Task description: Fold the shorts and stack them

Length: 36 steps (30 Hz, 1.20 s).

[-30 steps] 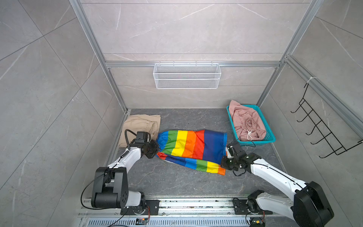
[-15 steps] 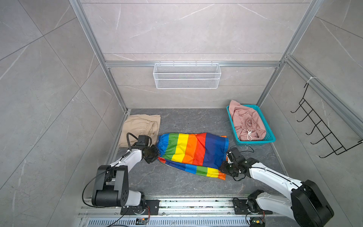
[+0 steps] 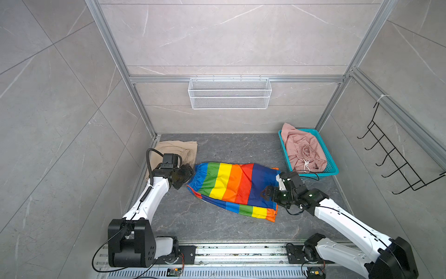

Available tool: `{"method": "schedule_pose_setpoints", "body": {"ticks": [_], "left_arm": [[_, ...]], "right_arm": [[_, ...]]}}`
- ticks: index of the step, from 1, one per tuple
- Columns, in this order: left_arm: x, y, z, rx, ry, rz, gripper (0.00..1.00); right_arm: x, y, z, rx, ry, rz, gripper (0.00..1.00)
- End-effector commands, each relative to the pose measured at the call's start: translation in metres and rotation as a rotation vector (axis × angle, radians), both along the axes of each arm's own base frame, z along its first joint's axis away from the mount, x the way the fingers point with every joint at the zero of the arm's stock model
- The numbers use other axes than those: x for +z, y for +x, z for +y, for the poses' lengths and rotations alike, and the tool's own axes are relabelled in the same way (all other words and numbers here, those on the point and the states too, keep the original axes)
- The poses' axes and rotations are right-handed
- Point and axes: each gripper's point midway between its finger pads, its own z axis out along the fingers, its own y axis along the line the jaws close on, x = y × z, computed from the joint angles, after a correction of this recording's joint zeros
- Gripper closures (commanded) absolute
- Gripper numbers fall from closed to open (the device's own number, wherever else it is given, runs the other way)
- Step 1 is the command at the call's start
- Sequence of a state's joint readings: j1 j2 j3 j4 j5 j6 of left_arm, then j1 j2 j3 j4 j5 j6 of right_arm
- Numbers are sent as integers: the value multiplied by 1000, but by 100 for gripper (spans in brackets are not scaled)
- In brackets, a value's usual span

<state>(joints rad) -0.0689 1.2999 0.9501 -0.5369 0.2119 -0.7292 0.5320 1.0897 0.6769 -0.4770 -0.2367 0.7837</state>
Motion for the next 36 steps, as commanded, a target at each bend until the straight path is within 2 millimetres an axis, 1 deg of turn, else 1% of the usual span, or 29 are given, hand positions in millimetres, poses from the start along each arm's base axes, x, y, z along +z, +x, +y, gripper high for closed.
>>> {"method": "schedule_pose_setpoints", "body": {"ticks": [1, 3, 4, 5, 7, 10, 12, 14, 18, 20, 22, 23, 25, 27, 29, 30, 32, 33, 34, 36], "left_arm": [[15, -6, -20, -17, -118, -12, 2], [15, -5, -39, -26, -193, -54, 1], [11, -5, -46, -30, -213, -57, 1], [3, -5, -52, -35, -223, -51, 1], [-17, -6, -57, -37, -233, -9, 1], [-47, -6, -57, -39, -221, 48, 1], [-67, -11, -52, -22, -191, 95, 1], [-83, -16, -46, -8, -167, 131, 1], [-101, -23, -41, 1, -141, 174, 1], [-106, -25, -41, 0, -136, 187, 1], [-104, -25, -43, -18, -140, 178, 1], [-98, -23, -45, -32, -142, 157, 1], [-77, -19, -47, -59, -133, 95, 1], [-50, -15, -42, -82, -78, 15, 1], [-25, -13, -29, -96, 16, -62, 1], [-19, -12, -23, -93, 57, -79, 1], [-14, -10, -12, -94, 134, -75, 1], [-15, -9, -11, -103, 151, -54, 1], [-19, -8, -12, -117, 154, -25, 0], [-28, -4, -23, -154, 114, 14, 1]], "right_arm": [[-22, -12, 23, 31, 54, 71, 5], [-37, -18, 28, 38, 51, 104, 4], [-43, -20, 29, 43, 50, 116, 4], [-49, -23, 30, 46, 47, 126, 4], [-57, -26, 28, 46, 38, 142, 4], [-61, -32, 25, 56, 26, 152, 3], [-60, -38, 23, 78, 28, 160, 3], [-61, -46, 20, 96, 15, 171, 3], [-57, -56, 10, 119, -20, 167, 2], [-52, -56, 6, 129, -46, 156, 1], [-43, -49, 2, 122, -76, 119, 1], [-38, -43, 1, 119, -90, 97, 0], [-35, -32, -1, 122, -138, 74, 1], [-38, -21, -2, 125, -187, 79, 1], [-45, -9, 3, 137, -214, 95, 0], [-48, -4, 6, 143, -219, 100, 1], [-49, 7, 17, 152, -203, 97, 1], [-51, 10, 20, 151, -194, 96, 1], [-53, 13, 24, 154, -184, 97, 1], [-63, 15, 28, 158, -187, 122, 0]]}}
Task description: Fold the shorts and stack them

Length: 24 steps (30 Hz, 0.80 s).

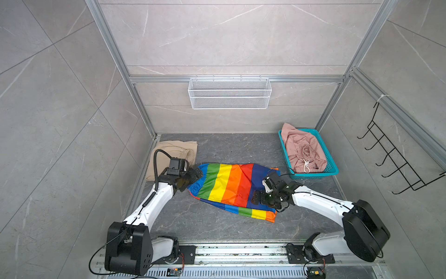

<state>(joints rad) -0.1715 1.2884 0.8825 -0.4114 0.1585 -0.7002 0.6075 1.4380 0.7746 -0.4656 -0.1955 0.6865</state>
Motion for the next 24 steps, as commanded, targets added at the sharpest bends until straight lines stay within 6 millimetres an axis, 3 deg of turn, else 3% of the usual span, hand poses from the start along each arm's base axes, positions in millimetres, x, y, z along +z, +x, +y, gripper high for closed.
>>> {"method": "schedule_pose_setpoints", "body": {"ticks": [1, 5, 9, 15, 19, 21, 24], "left_arm": [[-29, -4, -6, -72, 32, 112, 1], [-61, -2, -27, -85, -42, 180, 1], [-85, -11, -41, -105, -32, 236, 1], [-108, -43, -64, -114, -25, 309, 0], [-89, -60, -82, -130, -20, 249, 1], [-70, -62, -74, -117, 2, 210, 1], [-29, -52, -41, -100, 175, 83, 1]], "right_arm": [[-8, 10, 7, 21, -5, -2, 1], [-22, 7, -2, 11, -35, 25, 1], [-29, 8, -26, -25, -52, 52, 1], [-31, 19, -60, -53, -80, 62, 1], [-26, 30, -69, -38, -118, 33, 0], [-22, 33, -70, -26, -131, 21, 1], [-13, 37, -68, -12, -126, -8, 1]]}}
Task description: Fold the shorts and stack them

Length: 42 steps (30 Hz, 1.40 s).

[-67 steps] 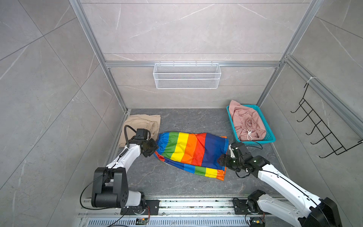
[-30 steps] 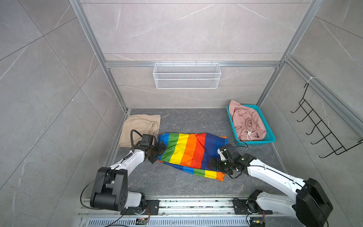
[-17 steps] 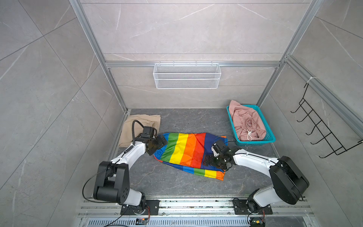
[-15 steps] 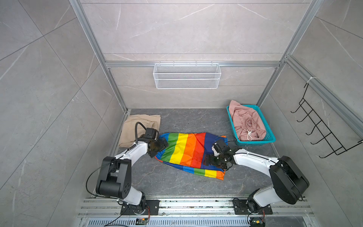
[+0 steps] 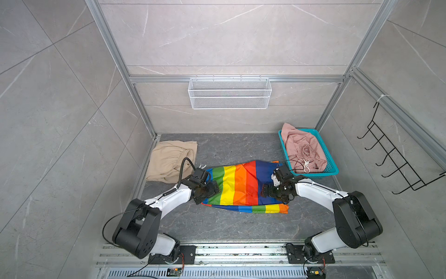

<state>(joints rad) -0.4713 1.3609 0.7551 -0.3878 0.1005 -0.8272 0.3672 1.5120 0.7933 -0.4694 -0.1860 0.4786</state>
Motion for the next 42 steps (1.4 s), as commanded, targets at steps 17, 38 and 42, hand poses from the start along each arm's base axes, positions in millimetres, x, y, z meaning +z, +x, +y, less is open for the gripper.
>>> {"method": "schedule_pose_setpoints", "body": {"ticks": [17, 38, 42], "left_arm": [[-16, 38, 59, -16, 253, 32, 9], [-82, 29, 51, -111, 279, 244, 90], [-77, 29, 52, -107, 280, 231, 100]], "right_arm": [[6, -19, 23, 103, -24, 4, 1], [-5, -23, 27, 98, 1, 23, 1], [-5, -22, 28, 95, 3, 23, 1]]}}
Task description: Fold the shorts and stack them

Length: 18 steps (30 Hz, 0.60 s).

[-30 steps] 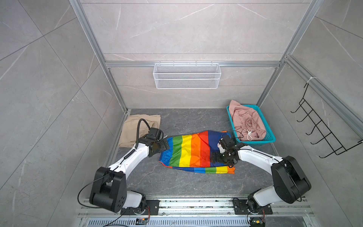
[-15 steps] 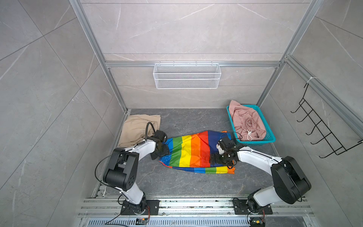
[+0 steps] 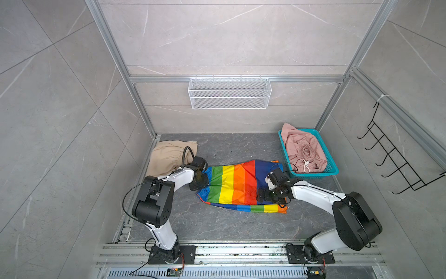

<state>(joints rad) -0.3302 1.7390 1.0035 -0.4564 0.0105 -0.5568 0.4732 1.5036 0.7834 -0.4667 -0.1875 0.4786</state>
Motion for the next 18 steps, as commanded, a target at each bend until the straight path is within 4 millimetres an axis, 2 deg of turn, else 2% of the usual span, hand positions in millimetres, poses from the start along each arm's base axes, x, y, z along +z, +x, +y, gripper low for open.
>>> {"method": "schedule_pose_setpoints", "body": {"ticks": [1, 5, 12, 14, 18], "left_arm": [[-26, -35, 13, -15, 55, 140, 100], [1, -33, 24, -21, 127, 131, 100], [69, -18, 49, -49, 286, 56, 100], [85, -15, 52, -54, 307, 36, 100], [117, -8, 55, -60, 323, -17, 100]], "right_arm": [[-5, -4, 1, -12, 1, 25, 0], [-4, -2, 2, -13, 7, 24, 1], [7, 8, 5, -14, -12, 2, 1], [19, 13, 9, -8, -14, -24, 1], [59, 28, 29, -2, 55, -99, 1]]}}
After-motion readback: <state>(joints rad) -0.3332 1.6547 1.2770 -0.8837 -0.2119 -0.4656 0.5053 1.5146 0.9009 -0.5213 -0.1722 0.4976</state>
